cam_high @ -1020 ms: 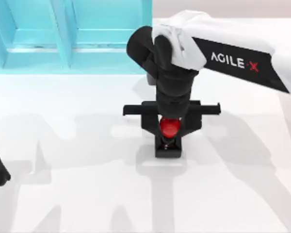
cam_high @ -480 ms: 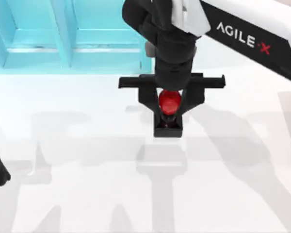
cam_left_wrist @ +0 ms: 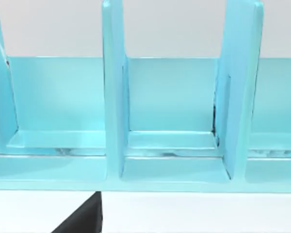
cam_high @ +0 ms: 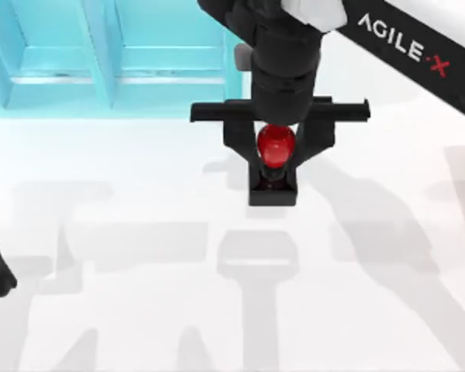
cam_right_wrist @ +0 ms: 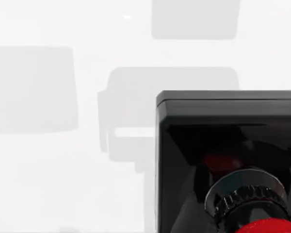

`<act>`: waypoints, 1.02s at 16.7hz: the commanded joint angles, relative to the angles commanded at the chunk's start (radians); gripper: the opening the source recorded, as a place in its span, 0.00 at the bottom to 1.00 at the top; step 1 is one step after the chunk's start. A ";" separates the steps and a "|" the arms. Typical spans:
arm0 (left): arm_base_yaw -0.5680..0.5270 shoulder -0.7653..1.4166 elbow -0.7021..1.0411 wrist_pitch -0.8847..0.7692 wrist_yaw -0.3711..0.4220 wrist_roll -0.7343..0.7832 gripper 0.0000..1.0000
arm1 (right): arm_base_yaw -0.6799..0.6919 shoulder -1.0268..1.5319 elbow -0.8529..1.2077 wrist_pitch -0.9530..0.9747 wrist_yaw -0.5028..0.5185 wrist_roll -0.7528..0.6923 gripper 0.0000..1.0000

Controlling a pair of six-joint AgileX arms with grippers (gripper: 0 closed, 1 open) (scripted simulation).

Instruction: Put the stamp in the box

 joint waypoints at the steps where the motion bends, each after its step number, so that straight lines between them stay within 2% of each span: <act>1: 0.000 0.000 0.000 0.000 0.000 0.000 1.00 | -0.002 -0.001 -0.001 0.000 0.000 -0.002 0.00; 4: 0.000 0.000 0.000 0.000 0.000 0.000 1.00 | -0.064 -0.025 -0.033 0.000 0.002 -0.065 0.00; 7: 0.000 0.000 0.000 0.000 0.000 0.000 1.00 | -0.219 -0.088 -0.103 0.008 0.004 -0.222 0.00; 14: 0.000 0.000 0.000 0.000 0.000 0.000 1.00 | -0.800 -0.312 -0.356 0.048 0.003 -0.811 0.00; 17: 0.000 0.000 0.000 0.000 0.000 0.000 1.00 | -1.000 -0.400 -0.464 0.064 0.002 -1.011 0.00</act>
